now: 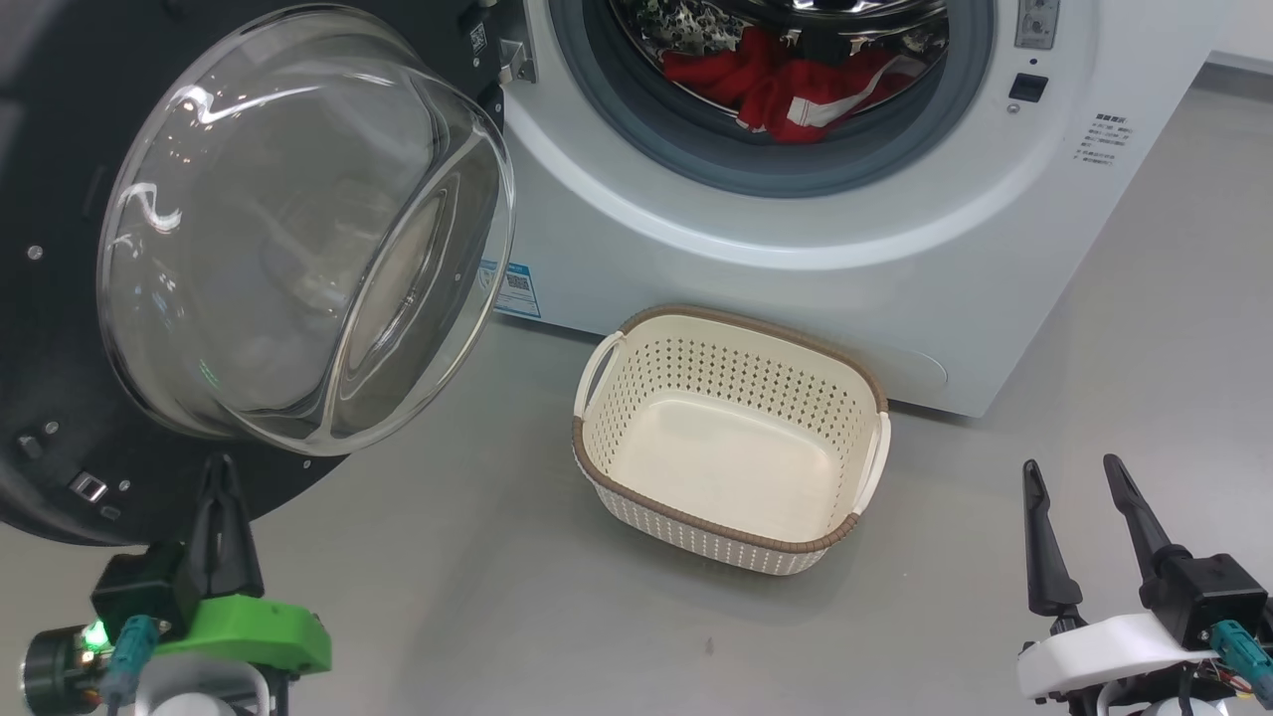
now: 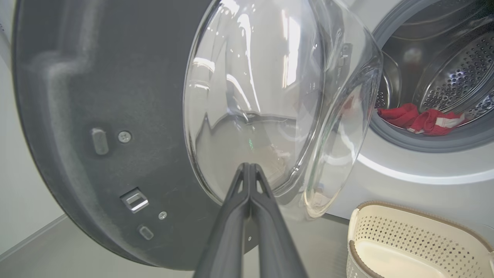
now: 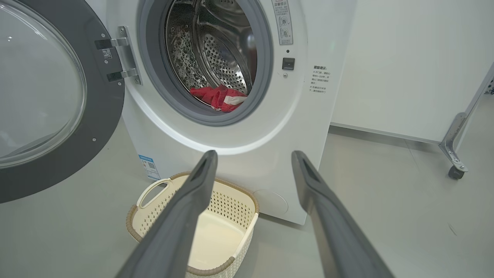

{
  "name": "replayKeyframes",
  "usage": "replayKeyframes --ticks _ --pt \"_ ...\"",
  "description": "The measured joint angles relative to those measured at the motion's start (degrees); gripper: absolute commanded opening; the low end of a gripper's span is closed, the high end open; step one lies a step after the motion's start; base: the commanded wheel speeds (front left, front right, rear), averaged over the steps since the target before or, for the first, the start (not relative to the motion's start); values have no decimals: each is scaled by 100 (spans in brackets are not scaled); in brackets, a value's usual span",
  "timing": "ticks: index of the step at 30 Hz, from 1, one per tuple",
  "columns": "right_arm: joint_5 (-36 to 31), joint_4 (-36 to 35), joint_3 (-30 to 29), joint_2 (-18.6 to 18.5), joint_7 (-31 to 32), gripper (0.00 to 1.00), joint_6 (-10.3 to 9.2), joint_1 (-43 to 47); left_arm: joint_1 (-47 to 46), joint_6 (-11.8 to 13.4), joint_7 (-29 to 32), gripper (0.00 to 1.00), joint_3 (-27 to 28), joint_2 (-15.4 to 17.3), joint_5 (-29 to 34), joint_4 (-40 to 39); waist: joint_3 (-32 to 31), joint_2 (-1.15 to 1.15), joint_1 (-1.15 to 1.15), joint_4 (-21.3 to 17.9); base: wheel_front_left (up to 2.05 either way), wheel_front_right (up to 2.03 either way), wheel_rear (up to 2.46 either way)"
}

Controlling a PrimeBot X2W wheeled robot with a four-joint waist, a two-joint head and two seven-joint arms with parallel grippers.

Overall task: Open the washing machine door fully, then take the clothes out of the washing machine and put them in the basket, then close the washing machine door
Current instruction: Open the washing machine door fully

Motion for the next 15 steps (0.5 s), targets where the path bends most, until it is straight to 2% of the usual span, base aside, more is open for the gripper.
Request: replayKeyframes --ticks 15 --pt "-52 5 93 87 0 100 7 -4 484 -383 -1 0 -1077 -23 247 -651 -139 0 0 -364 0 0 0"
